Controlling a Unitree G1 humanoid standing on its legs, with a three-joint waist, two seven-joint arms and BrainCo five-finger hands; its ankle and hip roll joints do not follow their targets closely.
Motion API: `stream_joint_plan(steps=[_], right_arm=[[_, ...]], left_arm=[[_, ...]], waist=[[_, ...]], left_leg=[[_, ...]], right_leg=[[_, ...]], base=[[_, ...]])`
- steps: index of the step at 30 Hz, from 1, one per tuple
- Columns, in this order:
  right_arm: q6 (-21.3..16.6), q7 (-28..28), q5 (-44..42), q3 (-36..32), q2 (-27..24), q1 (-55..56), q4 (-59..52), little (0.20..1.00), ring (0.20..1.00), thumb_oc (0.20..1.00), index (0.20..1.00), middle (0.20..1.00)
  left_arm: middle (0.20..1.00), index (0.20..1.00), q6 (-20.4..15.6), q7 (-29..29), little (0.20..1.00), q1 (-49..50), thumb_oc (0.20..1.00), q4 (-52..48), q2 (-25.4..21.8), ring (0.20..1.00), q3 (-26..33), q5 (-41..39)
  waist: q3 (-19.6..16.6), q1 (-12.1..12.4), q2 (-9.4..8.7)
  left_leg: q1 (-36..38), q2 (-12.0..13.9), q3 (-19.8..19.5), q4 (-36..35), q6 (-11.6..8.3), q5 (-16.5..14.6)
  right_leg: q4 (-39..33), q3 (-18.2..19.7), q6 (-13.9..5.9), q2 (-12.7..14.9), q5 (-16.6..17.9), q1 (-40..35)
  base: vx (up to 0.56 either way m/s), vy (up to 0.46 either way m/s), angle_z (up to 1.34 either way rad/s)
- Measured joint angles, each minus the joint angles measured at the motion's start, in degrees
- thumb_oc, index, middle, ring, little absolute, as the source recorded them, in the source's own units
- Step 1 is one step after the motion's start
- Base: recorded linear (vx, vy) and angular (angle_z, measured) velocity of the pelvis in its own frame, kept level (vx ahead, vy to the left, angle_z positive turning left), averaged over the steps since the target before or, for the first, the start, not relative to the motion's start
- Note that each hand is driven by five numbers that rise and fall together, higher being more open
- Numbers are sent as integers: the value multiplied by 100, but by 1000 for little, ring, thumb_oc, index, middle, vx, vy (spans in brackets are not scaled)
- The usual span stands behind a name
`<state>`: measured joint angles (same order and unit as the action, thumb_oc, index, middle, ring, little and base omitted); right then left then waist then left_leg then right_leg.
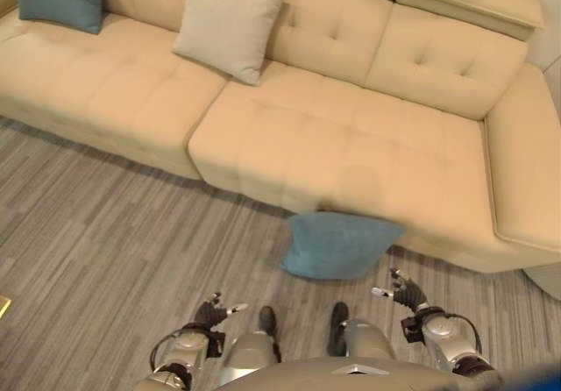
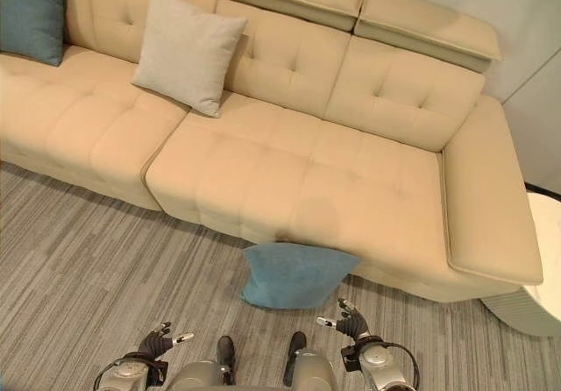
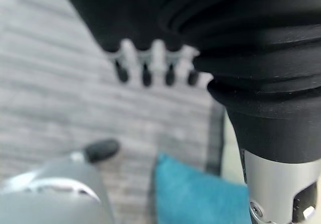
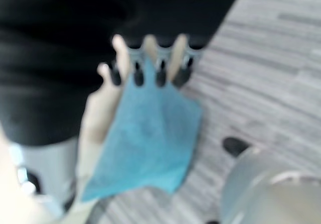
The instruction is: Pick up all the scattered cushions and arrange them neatly on the sofa.
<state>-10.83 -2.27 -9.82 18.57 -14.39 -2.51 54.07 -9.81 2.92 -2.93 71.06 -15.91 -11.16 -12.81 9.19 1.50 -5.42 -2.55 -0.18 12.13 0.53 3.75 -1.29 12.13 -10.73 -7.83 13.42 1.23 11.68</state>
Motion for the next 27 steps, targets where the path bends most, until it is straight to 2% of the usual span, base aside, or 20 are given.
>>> stream_joint_plan(steps=[3,4,5,6,7,9,13,14,15,19,20,24,27], right_arm=[[-28,2,3,4,1,-19,-257,1000,1000,1000,1000,1000],[-36,2,3,6,3,-17,-252,1000,1000,1000,1000,1000],[-26,6,20,8,-5,3,-200,1000,1000,1000,1000,1000],[-15,5,87,18,-5,57,-184,1000,1000,1000,1000,1000],[-15,6,115,10,-42,-11,-179,1000,1000,1000,1000,1000],[-22,-3,114,-10,-162,-124,-263,1000,1000,1000,1000,1000],[-29,-26,112,-26,-391,-150,-292,1000,1000,1000,1000,1000],[-37,-35,112,-33,-442,-156,-297,1000,1000,1000,1000,1000],[-72,-90,104,-71,-561,-243,-361,1000,1000,1000,1000,1000],[-95,-219,100,-107,-589,-691,-382,1000,1000,1000,1000,1000],[-122,-326,98,-128,-651,-937,-442,1000,1000,1000,1000,1000],[-135,-523,99,-206,-675,-1482,-740,1000,1000,1000,1000,1000],[-208,-782,99,-202,-693,-1806,-994,1000,1000,1000,1000,1000]], left_arm=[[1000,1000,-1,4,1000,23,1000,1,-25,1000,9,-2],[1000,1000,-6,4,1000,26,1000,-1,-24,1000,10,-2],[1000,1000,-50,4,1000,6,1000,-20,-25,1000,3,-5],[1000,1000,-70,11,1000,11,1000,-50,-58,1000,2,-7],[1000,1000,-68,13,1000,40,1000,-86,-31,1000,8,-10],[1000,1000,-65,2,1000,143,1000,-293,65,1000,-15,-14],[1000,1000,-72,11,1000,15,1000,-495,134,1000,-93,-39],[1000,1000,-85,15,1000,-33,1000,-590,133,1000,-178,-129],[1000,1000,-168,128,1000,-259,1000,-1141,125,1000,-374,-243],[1000,1000,-248,257,1000,-795,1000,-1591,61,1000,-494,-486],[1000,1000,-328,341,1000,-949,1000,-1874,-64,1000,-722,-600],[1000,1000,-445,508,1000,-1643,1000,-2042,-149,1000,-661,-743],[1000,1000,-511,733,1000,-1927,1000,-2307,-176,1000,-707,-906]], waist=[[32,82,21],[42,86,36],[44,109,24],[36,121,-42],[28,198,-26],[45,109,128],[76,80,135],[156,86,138],[360,71,158],[895,-58,206],[1035,-72,235],[1650,-137,271],[1676,-217,274]], left_leg=[[-33,-7,-59,-14,-30,35],[-24,-6,-86,-14,-39,41],[14,-36,-258,-9,-108,41],[16,-75,-340,-6,-200,39],[-10,-33,-338,3,-279,14],[-74,180,-444,21,-448,54],[-268,410,-588,64,-620,122],[-316,432,-609,87,-641,136],[-780,449,-636,299,-654,154],[-1260,433,-653,538,-638,232],[-1593,416,-649,656,-636,228],[-1977,356,-588,800,-573,314],[-2460,357,-460,1009,-525,280]], right_leg=[[-661,47,-207,198,172,-131],[-718,45,-227,204,185,-169],[-942,-3,-224,141,350,-433],[-1040,-131,-125,85,399,-514],[-1197,-202,15,14,330,-589],[-1402,-290,88,-241,378,-672],[-1450,-428,233,-478,351,-592],[-1448,-433,237,-511,352,-559],[-1306,-423,285,-511,379,-127],[-1065,-403,375,-450,472,355],[-842,-376,372,-400,429,742],[-566,-208,425,-315,487,1233],[-285,-60,426,-242,457,1836]], base=[[50,-90,2],[17,-73,49],[28,-118,59],[16,-109,42],[17,-132,5],[-15,-100,3],[-81,-63,11],[-234,-53,6],[-189,-33,2],[-191,-4,0],[-129,15,-2],[-94,19,-7],[-138,30,-15]])
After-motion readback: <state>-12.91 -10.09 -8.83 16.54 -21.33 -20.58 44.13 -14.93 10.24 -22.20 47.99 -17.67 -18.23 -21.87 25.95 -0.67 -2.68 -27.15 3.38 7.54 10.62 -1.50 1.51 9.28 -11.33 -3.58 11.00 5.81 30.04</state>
